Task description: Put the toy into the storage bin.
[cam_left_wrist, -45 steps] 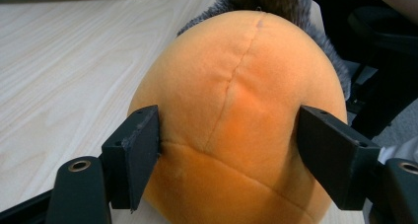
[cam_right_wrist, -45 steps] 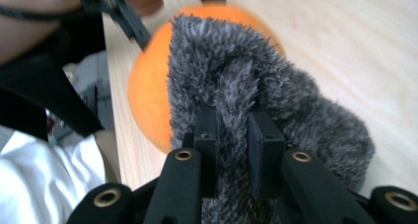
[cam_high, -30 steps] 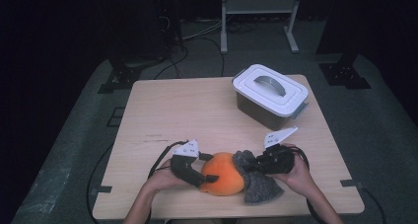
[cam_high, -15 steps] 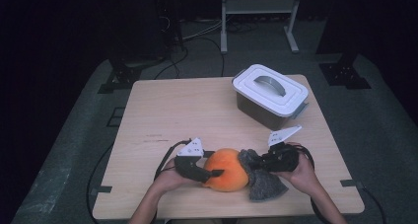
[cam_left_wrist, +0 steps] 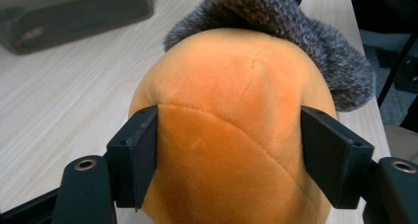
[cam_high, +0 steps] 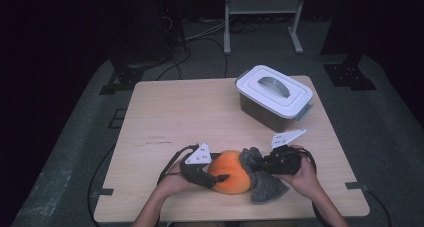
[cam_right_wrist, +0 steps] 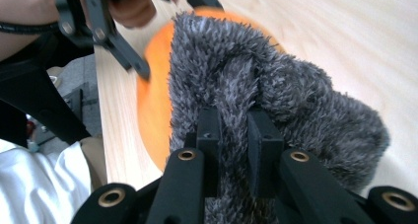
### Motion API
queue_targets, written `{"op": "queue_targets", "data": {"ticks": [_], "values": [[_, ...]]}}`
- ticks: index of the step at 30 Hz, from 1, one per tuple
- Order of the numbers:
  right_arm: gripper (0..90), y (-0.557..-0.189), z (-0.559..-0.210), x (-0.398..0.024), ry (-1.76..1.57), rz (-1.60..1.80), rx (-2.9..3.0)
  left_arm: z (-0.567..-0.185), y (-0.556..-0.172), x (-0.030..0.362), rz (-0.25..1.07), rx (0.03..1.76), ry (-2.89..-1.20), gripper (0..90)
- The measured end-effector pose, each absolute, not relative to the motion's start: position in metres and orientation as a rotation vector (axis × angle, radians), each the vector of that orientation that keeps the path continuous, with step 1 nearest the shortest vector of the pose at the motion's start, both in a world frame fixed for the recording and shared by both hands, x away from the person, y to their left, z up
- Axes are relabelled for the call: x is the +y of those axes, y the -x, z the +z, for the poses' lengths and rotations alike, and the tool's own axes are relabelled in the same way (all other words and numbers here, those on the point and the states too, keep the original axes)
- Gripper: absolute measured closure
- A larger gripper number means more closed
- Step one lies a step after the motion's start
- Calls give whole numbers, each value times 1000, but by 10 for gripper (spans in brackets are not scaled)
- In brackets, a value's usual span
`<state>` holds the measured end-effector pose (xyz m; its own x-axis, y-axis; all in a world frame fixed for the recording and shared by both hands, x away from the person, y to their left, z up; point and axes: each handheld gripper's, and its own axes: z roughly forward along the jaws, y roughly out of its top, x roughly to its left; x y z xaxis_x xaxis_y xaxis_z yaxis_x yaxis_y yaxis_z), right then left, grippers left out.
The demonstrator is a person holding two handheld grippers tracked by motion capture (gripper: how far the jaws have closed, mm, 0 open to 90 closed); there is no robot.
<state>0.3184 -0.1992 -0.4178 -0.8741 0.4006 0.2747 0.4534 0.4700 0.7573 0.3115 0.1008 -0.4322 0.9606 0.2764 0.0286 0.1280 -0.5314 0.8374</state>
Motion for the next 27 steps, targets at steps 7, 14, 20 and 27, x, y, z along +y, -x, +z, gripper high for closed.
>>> {"op": "queue_targets", "data": {"ticks": [7, 14, 20, 27], "values": [[778, -325, -432, -213, 843, -1301, -2623, -429, -312, 103, 188, 291, -2131, 292], [777, -311, -403, -206, 764, -1455, -2635, -419, -306, 96, 223, 260, -2135, 344], [773, -307, -402, -190, 711, -1431, -2667, -415, -306, 97, 209, 255, -2122, 358], [777, -312, -416, -201, 766, -1352, -2666, -412, -307, 100, 215, 271, -2112, 361]]}}
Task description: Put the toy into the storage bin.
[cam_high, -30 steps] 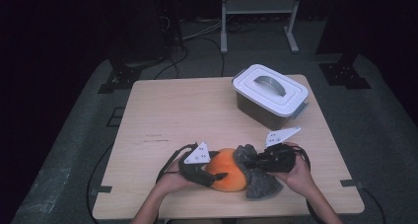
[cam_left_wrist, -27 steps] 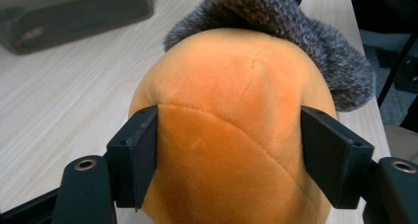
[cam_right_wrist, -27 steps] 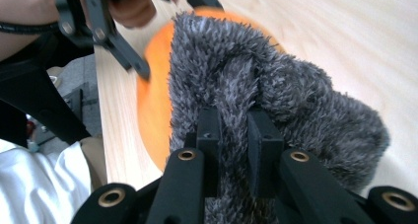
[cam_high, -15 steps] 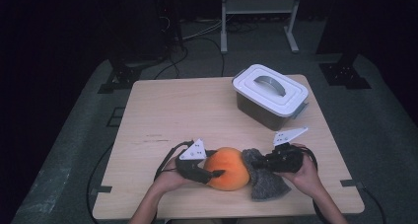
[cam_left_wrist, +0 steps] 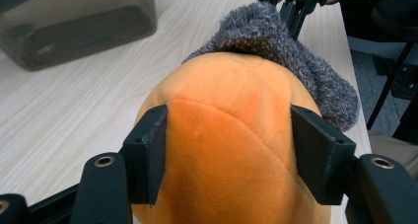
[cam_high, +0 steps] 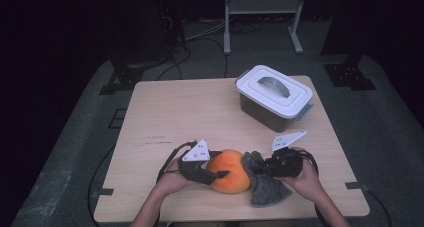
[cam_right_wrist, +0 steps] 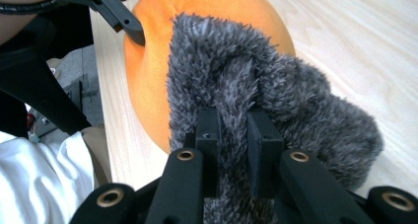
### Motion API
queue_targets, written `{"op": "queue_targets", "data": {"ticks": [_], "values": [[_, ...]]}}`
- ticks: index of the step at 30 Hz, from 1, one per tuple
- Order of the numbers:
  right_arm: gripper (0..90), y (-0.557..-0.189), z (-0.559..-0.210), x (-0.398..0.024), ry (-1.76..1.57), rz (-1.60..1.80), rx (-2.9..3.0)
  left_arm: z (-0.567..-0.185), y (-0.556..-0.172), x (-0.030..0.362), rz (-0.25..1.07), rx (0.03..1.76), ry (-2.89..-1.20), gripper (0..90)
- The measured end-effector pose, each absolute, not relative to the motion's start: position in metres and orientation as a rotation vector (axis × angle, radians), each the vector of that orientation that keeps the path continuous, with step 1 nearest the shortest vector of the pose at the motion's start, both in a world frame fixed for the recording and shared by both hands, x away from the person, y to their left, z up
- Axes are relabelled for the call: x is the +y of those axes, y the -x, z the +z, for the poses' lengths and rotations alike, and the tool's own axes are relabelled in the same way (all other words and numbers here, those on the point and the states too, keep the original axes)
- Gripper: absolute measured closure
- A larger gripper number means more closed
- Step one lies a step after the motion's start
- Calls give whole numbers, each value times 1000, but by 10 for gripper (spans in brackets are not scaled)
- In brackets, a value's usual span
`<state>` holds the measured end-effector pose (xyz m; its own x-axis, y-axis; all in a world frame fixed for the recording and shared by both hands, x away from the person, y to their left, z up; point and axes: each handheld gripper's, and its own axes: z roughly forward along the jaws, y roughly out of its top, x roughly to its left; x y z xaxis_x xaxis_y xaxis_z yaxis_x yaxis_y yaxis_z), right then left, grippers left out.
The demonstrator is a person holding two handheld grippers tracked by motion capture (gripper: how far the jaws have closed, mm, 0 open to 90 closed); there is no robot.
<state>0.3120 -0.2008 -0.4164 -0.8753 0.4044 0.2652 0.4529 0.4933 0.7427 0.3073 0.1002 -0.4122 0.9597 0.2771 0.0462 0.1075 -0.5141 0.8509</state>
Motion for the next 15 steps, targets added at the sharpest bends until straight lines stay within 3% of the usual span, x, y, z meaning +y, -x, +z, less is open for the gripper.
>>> {"op": "queue_targets", "data": {"ticks": [6, 13, 15], "values": [[777, -304, -396, -191, 702, -1477, -2650, -411, -303, 91, 225, 255, -2110, 342], [777, -308, -412, -189, 717, -1379, -2683, -412, -306, 96, 171, 266, -2102, 208], [776, -309, -415, -193, 729, -1367, -2673, -412, -307, 97, 171, 267, -2129, 206]]}}
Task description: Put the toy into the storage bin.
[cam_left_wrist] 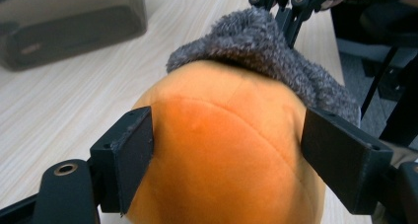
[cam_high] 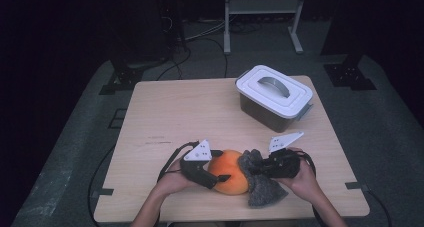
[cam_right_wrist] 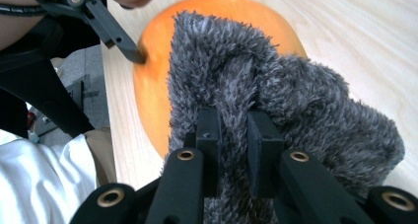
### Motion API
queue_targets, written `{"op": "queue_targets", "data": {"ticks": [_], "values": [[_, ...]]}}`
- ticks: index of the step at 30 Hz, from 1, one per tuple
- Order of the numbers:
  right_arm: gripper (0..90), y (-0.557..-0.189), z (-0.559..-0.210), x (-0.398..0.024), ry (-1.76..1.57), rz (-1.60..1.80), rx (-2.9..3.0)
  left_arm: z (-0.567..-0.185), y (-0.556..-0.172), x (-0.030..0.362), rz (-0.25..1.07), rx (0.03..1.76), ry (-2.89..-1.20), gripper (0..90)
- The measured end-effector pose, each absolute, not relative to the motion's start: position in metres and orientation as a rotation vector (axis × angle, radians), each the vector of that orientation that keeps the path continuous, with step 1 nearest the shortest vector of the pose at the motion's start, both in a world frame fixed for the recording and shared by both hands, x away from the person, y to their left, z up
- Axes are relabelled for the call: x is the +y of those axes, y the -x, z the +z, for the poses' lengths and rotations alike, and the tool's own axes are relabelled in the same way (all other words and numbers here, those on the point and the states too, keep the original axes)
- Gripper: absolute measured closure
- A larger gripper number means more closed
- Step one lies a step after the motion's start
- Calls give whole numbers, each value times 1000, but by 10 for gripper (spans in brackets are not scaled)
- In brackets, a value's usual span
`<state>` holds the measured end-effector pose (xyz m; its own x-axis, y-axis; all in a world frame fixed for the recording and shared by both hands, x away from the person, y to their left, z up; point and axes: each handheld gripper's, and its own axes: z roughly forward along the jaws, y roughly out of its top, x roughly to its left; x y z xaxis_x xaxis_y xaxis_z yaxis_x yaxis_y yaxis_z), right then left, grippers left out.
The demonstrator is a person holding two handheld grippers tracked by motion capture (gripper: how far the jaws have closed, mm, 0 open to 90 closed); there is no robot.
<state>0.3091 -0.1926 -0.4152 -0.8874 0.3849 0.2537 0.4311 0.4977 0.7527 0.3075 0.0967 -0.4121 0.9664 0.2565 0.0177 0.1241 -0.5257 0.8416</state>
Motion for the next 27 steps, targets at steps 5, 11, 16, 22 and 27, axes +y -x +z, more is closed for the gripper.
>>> {"op": "queue_targets", "data": {"ticks": [5, 11, 16, 22, 27], "values": [[777, -314, -425, -201, 760, -1313, -2651, -414, -307, 102, 168, 279, -2133, 328], [776, -308, -400, -204, 742, -1445, -2601, -410, -303, 90, 188, 260, -2113, 346], [773, -305, -394, -187, 691, -1426, -2667, -404, -295, 79, 227, 206, -2125, 300], [775, -310, -408, -197, 730, -1397, -2627, -405, -302, 90, 181, 257, -2127, 147], [773, -313, -409, -206, 763, -1337, -2658, -410, -304, 97, 133, 282, -2104, 320]]}}
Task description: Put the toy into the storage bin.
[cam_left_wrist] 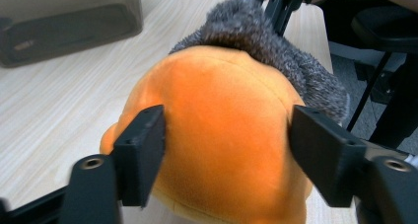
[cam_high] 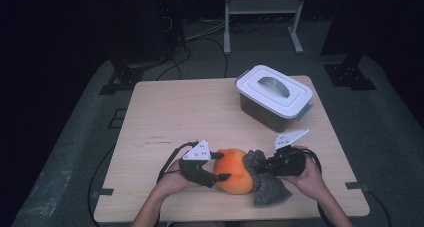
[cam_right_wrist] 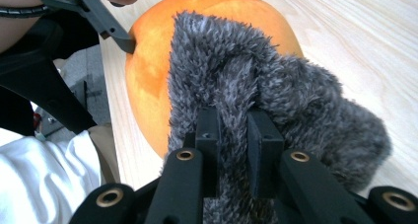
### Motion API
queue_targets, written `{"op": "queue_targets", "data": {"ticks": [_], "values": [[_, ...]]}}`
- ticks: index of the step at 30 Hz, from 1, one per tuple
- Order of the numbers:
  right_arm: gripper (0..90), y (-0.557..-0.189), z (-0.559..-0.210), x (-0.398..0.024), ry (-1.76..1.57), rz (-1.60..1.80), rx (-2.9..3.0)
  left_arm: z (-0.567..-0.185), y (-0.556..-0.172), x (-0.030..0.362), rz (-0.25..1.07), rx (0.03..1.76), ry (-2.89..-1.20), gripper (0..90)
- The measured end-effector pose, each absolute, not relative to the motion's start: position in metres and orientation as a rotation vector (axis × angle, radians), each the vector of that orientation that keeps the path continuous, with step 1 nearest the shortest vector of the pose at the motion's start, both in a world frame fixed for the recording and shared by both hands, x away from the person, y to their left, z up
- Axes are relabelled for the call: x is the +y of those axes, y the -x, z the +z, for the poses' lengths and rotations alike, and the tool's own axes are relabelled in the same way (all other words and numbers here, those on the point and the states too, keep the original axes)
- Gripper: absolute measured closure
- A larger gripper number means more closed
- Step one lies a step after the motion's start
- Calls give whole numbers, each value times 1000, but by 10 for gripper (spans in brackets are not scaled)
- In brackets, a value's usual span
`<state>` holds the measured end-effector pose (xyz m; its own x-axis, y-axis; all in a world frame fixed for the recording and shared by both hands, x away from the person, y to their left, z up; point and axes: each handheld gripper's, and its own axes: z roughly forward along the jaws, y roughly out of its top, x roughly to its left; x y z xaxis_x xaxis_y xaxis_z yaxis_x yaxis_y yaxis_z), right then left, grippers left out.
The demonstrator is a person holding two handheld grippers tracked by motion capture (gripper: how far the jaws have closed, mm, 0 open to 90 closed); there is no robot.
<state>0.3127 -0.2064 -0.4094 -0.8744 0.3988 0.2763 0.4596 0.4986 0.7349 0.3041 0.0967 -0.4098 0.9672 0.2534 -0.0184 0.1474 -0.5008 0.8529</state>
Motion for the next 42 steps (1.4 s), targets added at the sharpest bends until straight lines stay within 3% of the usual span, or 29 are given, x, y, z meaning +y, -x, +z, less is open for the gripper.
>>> {"op": "queue_targets", "data": {"ticks": [8, 15, 20, 30, 42], "values": [[772, -300, -378, -195, 666, -1450, -2683, -403, -288, 74, 168, 188, -2102, 301], [771, -305, -394, -197, 675, -1374, -2668, -399, -294, 80, 161, 233, -2097, 187], [771, -308, -394, -204, 686, -1323, -2674, -404, -294, 78, 138, 243, -2085, 254], [771, -292, -360, -195, 577, -1455, -2642, -402, -280, 58, 164, 184, -2050, 256], [769, -303, -376, -204, 678, -1428, -2624, -406, -280, 61, 180, 156, -2095, 254]]}}
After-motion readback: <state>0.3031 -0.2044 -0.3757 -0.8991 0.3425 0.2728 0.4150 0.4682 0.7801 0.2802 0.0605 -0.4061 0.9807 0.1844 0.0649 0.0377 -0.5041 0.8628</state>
